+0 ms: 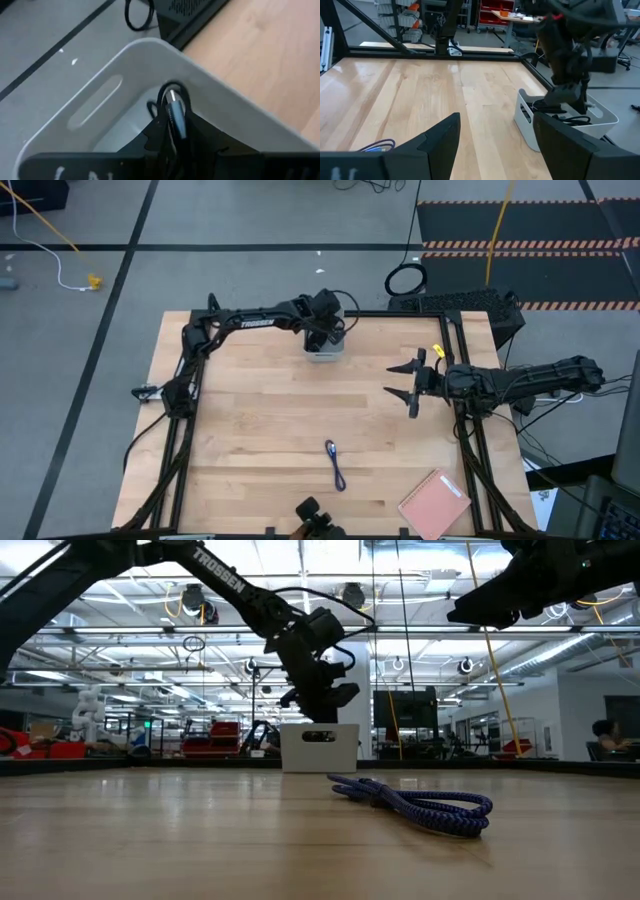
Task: Pick and place USB-C Cables
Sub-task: Put the black charger cable into the gray bin
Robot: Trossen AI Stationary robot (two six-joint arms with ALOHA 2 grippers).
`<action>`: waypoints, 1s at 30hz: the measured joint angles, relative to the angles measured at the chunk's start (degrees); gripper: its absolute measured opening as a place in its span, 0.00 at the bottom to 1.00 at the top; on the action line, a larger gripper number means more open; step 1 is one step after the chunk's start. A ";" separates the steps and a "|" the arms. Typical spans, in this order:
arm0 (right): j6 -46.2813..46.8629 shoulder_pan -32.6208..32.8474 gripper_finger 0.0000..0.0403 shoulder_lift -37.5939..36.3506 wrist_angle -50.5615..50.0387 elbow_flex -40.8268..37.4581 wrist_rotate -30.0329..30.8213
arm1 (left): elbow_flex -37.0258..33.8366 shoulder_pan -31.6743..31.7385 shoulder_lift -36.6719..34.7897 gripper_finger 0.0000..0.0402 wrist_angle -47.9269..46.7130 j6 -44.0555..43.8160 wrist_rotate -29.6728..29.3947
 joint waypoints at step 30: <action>-0.23 0.00 0.60 0.01 -0.18 0.02 -0.01 | 0.11 -0.46 -3.58 0.60 -4.96 -1.64 3.55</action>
